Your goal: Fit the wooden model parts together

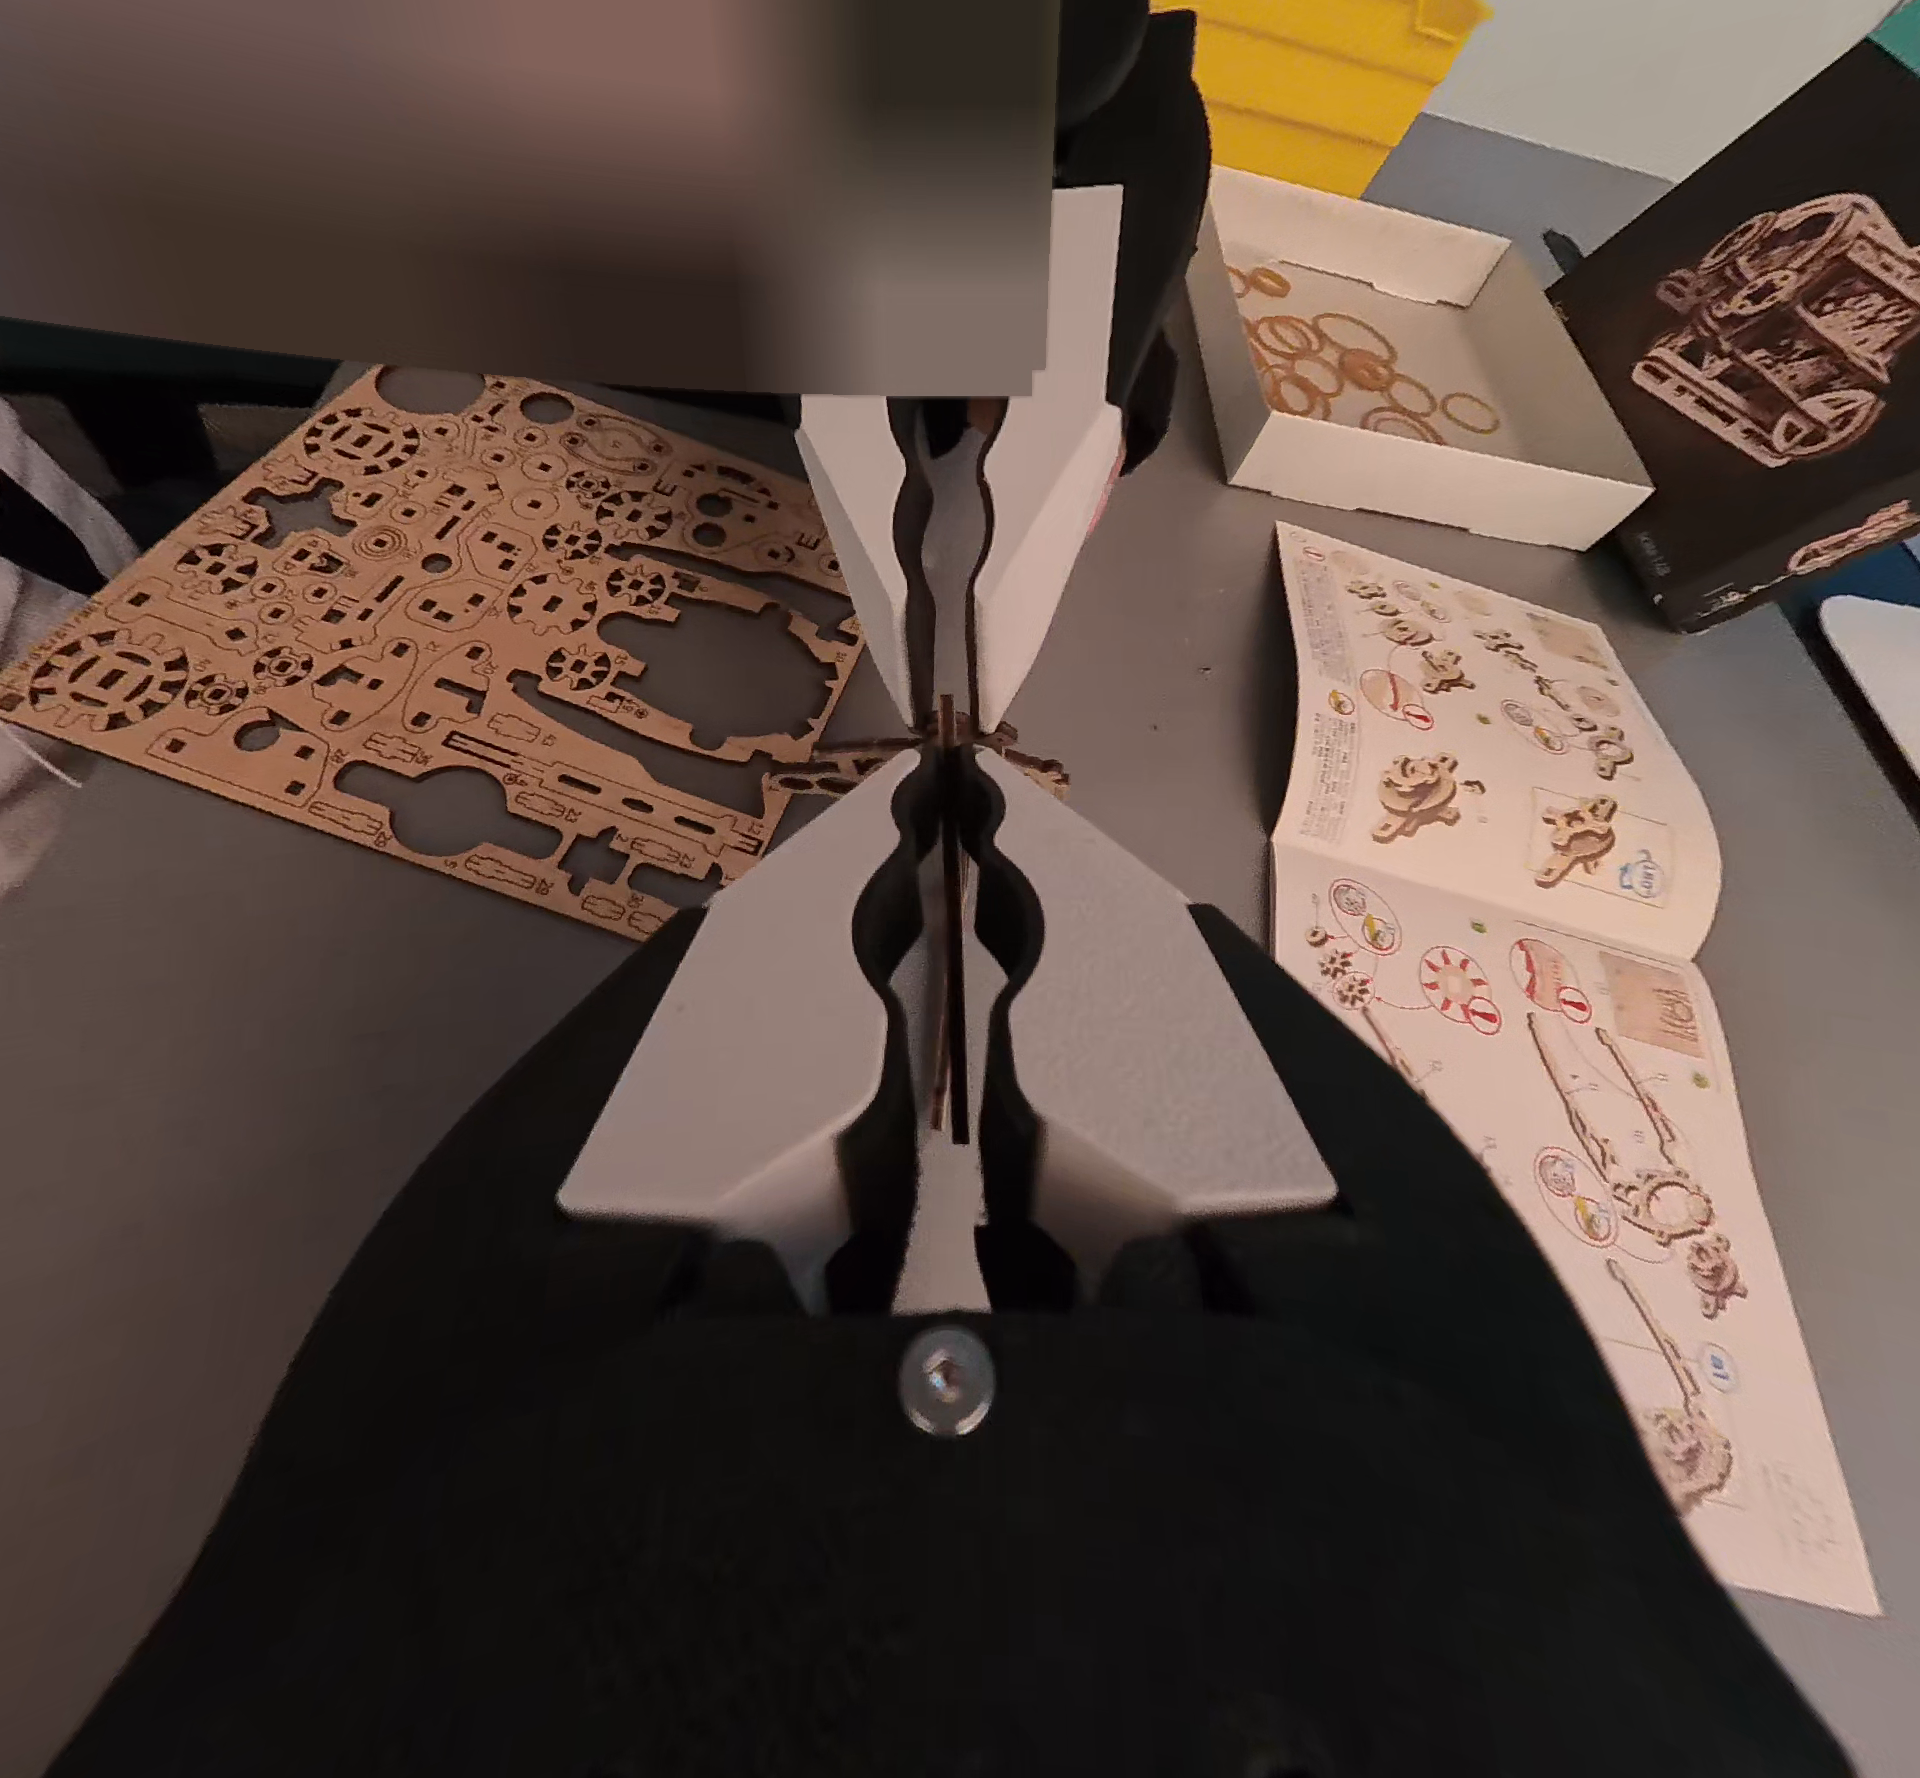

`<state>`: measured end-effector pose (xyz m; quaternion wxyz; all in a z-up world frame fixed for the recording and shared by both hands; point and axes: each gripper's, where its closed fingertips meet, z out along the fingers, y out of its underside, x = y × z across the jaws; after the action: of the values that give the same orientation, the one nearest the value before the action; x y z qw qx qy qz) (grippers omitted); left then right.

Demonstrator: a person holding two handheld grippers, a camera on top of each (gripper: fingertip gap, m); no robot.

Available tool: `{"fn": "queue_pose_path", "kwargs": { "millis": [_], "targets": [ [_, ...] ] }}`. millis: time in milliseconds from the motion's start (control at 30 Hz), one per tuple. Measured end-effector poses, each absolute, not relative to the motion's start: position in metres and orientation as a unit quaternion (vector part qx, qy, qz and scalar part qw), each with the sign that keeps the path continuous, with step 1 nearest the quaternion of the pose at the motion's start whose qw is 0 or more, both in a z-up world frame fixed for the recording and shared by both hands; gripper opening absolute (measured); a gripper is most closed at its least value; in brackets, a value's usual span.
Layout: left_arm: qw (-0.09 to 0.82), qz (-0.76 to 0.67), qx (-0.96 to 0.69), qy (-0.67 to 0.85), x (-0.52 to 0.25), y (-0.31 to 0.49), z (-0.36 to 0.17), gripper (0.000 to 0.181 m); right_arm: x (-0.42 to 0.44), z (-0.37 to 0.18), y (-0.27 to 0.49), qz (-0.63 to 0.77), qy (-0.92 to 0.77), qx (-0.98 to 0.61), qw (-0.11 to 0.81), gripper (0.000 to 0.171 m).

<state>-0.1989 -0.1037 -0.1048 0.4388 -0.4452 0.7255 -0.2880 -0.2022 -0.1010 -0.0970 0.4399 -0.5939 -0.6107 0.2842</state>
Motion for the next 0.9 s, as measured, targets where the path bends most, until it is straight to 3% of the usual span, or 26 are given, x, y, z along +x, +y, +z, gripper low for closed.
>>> {"fn": "queue_pose_path", "kwargs": {
  "millis": [900],
  "targets": [
    [0.455, -0.304, -0.437, 0.714, -0.1938, -0.1072, -0.1028, 0.005, -0.1992, -0.0959, -0.1033, 0.269, -0.629, -0.584, 0.436, 0.0]
  ]
}}
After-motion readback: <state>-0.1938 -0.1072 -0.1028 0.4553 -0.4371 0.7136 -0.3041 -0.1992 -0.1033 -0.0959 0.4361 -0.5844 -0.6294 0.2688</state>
